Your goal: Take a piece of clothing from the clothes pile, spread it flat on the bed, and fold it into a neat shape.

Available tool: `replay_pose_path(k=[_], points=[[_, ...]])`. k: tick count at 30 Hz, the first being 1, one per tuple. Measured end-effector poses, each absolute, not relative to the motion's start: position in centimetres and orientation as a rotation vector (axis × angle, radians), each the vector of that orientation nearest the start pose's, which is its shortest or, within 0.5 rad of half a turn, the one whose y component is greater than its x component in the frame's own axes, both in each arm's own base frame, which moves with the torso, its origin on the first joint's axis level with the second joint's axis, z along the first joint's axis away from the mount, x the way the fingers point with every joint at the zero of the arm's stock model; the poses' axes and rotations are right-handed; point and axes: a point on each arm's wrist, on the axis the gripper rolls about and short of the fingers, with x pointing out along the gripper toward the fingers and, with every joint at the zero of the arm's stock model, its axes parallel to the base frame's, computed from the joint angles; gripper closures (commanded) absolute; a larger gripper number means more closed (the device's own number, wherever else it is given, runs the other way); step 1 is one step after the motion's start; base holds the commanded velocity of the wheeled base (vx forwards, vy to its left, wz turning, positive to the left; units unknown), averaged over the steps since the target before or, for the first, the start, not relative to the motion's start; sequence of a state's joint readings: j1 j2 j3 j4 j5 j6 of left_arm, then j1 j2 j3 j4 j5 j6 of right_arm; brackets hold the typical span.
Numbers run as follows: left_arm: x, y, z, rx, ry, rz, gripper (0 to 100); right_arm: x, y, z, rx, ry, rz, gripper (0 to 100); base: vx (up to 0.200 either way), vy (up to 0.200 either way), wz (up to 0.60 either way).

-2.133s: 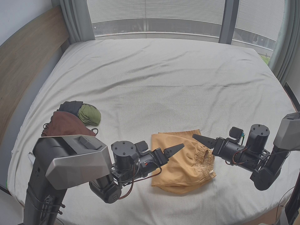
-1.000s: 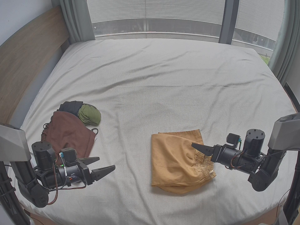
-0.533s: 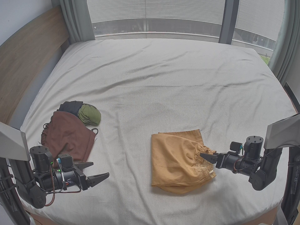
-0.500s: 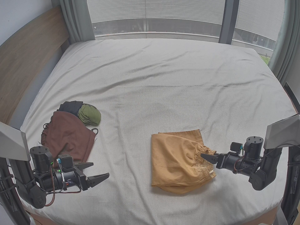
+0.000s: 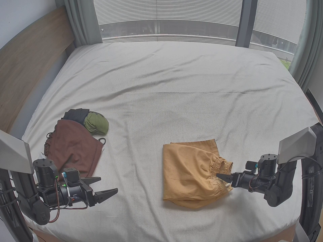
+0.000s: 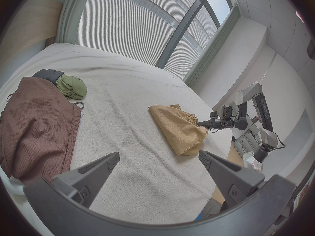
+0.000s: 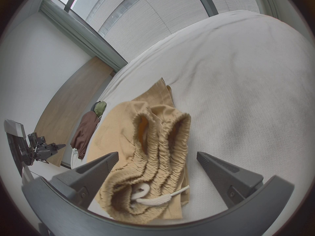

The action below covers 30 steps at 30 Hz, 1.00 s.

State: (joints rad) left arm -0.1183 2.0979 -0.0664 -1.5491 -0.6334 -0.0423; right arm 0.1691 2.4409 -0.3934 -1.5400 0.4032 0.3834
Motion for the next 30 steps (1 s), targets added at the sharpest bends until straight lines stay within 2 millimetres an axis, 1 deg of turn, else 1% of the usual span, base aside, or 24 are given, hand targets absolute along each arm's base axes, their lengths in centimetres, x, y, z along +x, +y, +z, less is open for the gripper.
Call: replay_pose_path(k=[5,9,14,18,25,30], points=[[22.4,-4.0,2.4,-0.166,0.495,-0.727,0,30.4,6.3,-5.8,0.428,0.628,0.458,0,0.0,0.0,0.0],[22.4,-4.0,2.4,-0.167,0.495,-0.726,0,30.7,6.8,-6.4,0.447,0.638,0.475,0,0.0,0.0,0.0],[22.4,-4.0,2.4,-0.168,0.496,-0.726,0,30.9,7.8,-6.6,0.538,0.677,0.526,0,0.0,0.0,0.0],[22.3,-3.9,2.4,-0.171,0.499,-0.725,0,31.7,8.7,-6.8,0.605,0.682,0.55,0,0.0,0.0,0.0],[22.3,-3.9,2.3,-0.175,0.502,-0.724,0,33.1,10.0,-7.5,0.629,0.658,0.584,0,0.0,0.0,0.0],[22.2,-3.9,2.3,-0.176,0.503,-0.724,0,33.3,10.2,-7.7,0.63,0.655,0.587,0,0.0,0.0,0.0]])
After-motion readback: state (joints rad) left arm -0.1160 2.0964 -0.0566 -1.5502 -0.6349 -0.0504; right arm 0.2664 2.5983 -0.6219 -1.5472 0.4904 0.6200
